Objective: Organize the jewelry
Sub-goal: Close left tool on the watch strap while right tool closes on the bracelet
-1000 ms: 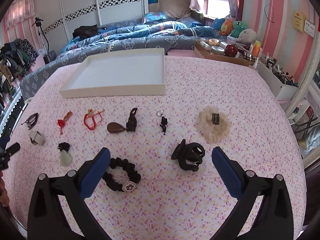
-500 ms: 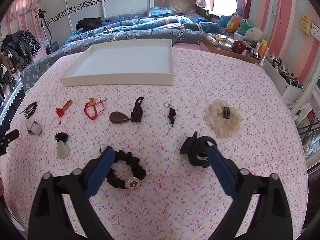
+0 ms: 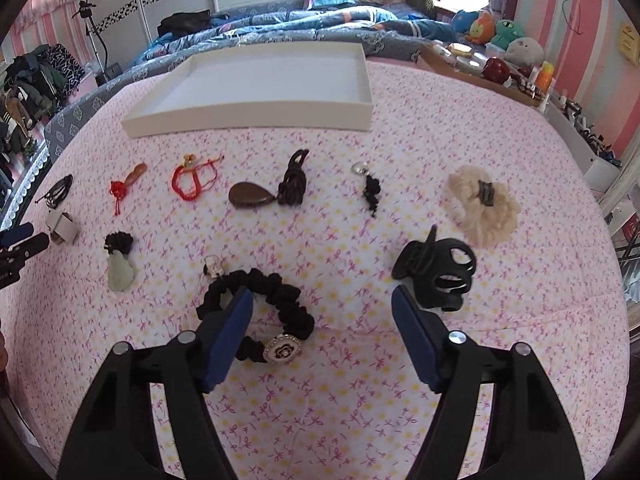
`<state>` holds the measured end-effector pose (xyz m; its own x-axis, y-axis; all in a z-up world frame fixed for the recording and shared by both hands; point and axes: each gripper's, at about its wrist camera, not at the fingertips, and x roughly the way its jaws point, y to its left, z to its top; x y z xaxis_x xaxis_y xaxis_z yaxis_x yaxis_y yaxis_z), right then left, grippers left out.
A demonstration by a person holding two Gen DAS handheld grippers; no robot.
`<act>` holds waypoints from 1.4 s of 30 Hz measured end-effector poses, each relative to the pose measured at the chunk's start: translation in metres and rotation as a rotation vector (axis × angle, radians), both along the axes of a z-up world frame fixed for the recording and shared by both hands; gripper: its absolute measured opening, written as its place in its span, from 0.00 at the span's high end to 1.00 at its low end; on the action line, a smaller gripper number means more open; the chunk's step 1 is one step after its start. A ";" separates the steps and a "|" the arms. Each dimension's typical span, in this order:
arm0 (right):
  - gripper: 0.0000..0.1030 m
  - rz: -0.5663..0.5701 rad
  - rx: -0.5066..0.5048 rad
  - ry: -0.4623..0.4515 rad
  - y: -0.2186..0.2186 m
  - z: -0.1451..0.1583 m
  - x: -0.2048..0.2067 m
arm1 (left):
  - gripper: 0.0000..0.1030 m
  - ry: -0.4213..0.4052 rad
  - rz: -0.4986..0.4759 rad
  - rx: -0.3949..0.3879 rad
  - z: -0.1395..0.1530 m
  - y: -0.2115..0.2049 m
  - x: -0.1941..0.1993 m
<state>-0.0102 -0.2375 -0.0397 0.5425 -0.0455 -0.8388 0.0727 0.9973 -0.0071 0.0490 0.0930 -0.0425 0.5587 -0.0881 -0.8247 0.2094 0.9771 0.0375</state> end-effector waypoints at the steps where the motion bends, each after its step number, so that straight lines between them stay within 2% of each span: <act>1: 0.30 0.002 0.000 0.004 0.001 -0.001 0.001 | 0.31 0.000 -0.001 0.002 -0.001 -0.001 0.002; 8: 0.31 0.018 0.004 0.031 0.005 -0.010 0.004 | 0.33 0.005 -0.014 0.019 -0.006 -0.005 0.014; 11: 0.36 0.022 0.002 0.039 0.005 -0.013 0.006 | 0.38 0.017 -0.022 0.009 -0.009 -0.005 0.019; 13: 0.38 0.020 0.003 0.046 0.004 -0.015 0.008 | 0.46 0.013 -0.032 0.012 -0.009 -0.009 0.022; 17: 0.40 0.024 0.005 0.054 0.005 -0.016 0.010 | 0.49 0.012 -0.046 0.013 -0.009 -0.014 0.026; 24: 0.61 0.037 0.005 0.058 0.004 -0.018 0.012 | 0.55 0.015 -0.061 0.008 -0.012 -0.019 0.035; 28: 0.73 0.056 0.022 0.057 0.005 -0.018 0.013 | 0.69 0.015 -0.057 0.004 -0.011 -0.019 0.037; 31: 0.83 0.069 0.030 0.057 0.006 -0.018 0.014 | 0.74 0.020 -0.051 0.000 -0.011 -0.018 0.039; 36: 0.88 0.072 0.064 0.049 0.000 -0.014 0.015 | 0.78 0.017 -0.039 -0.018 -0.008 -0.016 0.038; 42: 0.88 0.066 0.060 -0.022 -0.010 0.008 0.016 | 0.80 -0.001 -0.034 -0.043 0.005 -0.018 0.032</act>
